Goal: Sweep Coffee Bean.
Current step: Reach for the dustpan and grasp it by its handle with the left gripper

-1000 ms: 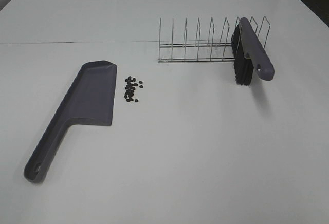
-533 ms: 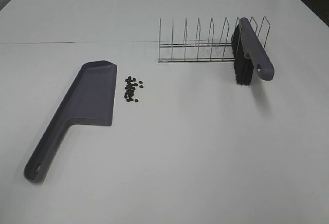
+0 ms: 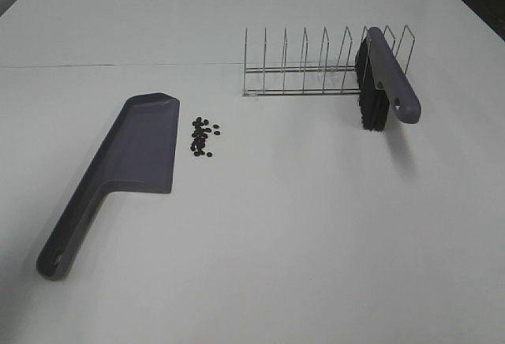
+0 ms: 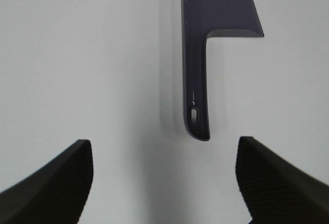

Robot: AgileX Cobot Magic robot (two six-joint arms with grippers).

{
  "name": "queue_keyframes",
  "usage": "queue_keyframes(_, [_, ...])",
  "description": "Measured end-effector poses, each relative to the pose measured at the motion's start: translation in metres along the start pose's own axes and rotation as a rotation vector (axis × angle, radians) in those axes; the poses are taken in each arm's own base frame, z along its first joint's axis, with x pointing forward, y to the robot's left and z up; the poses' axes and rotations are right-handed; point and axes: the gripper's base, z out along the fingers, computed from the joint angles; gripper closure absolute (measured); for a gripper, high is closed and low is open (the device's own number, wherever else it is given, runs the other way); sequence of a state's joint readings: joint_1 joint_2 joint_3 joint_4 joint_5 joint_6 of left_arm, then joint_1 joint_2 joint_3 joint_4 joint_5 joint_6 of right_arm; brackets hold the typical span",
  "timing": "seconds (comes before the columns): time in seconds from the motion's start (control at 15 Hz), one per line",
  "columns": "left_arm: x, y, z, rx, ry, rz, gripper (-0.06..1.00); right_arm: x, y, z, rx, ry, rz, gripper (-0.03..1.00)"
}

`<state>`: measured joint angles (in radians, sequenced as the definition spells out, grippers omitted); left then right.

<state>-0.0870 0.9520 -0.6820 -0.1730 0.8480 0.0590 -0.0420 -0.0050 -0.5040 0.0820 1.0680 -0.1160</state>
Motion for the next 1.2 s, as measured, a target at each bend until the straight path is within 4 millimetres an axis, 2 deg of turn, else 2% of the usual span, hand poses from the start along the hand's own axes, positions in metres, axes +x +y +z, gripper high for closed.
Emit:
queue_keyframes(0.07, [-0.01,0.0,0.014,0.013,0.056,-0.023,0.23,0.0,0.0,0.0,0.0,0.0,0.0,0.34])
queue_keyframes(0.13, [-0.013,0.0,0.02,0.02,0.078,-0.034,0.23,0.0,0.0,0.0,0.0,0.0,0.0,0.34])
queue_keyframes(0.2, [-0.03,-0.001,0.045,0.04,0.164,-0.074,0.23,0.0,0.0,0.0,0.0,0.0,0.0,0.34])
queue_keyframes(0.47, [-0.051,0.0,0.094,0.044,0.301,-0.095,0.23,0.0,0.0,0.0,0.0,0.0,0.0,0.34])
queue_keyframes(0.67, [-0.054,-0.01,0.128,0.048,0.396,-0.076,0.23,0.0,0.0,0.0,0.0,0.0,0.0,0.34])
queue_keyframes(1.2, [-0.042,-0.023,0.195,-0.021,0.528,-0.031,0.23,0.0,0.0,0.0,0.0,0.0,0.0,0.34])
